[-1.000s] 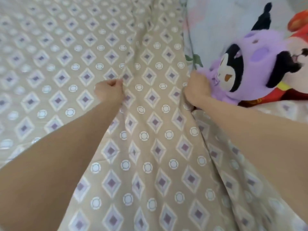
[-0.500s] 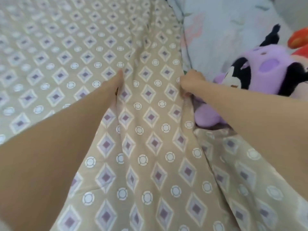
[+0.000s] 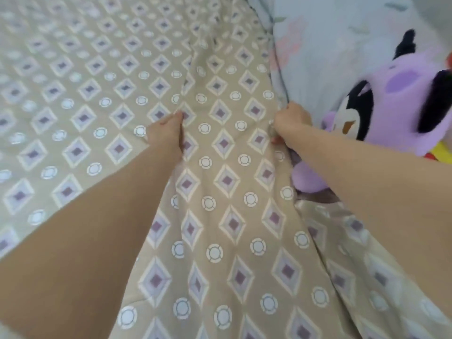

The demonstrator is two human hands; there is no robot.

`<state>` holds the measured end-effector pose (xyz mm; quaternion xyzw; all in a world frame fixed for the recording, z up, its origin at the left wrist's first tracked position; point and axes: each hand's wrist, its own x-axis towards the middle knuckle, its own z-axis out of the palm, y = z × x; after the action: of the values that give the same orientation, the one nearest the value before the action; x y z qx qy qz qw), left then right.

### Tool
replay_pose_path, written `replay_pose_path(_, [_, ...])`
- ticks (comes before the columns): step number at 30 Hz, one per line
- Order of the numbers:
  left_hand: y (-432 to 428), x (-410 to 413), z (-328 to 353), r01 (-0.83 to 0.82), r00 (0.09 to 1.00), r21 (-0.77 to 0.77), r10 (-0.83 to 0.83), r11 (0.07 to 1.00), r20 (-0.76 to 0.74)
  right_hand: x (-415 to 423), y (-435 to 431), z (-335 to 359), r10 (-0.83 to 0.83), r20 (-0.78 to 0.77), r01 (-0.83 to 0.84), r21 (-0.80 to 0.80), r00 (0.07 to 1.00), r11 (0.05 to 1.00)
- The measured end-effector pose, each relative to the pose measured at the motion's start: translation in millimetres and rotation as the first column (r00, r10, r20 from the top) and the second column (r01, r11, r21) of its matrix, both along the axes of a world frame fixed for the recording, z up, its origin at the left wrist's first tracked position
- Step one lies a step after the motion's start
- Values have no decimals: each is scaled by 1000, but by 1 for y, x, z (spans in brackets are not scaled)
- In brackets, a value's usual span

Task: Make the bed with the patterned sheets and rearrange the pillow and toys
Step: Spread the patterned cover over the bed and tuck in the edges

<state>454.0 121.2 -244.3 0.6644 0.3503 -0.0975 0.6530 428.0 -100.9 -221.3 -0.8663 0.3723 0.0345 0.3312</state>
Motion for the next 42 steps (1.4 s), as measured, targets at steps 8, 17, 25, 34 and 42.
replay_pose_path(8, [3, -10, 10, 35, 999, -59, -36, 998, -15, -11, 12, -11, 81, -12, -82, -156, 997, 984])
replay_pose_path(17, [15, -80, 11, 243, 957, 196, -267, 950, 109, -112, 49, -33, 764, -64, -711, -421, 642, 563])
replay_pose_path(25, [25, -172, 3, 354, 897, 427, -432, 832, 98, -184, 39, -41, 744, -102, -701, -438, 660, 562])
replay_pose_path(34, [26, -273, 5, 429, 836, 635, -549, 642, -9, -298, 30, -39, 746, -136, -700, -485, 652, 524])
replay_pose_path(42, [34, -342, 12, 336, 849, 777, -529, 532, -5, -414, 9, -41, 778, -182, -742, -486, 602, 461])
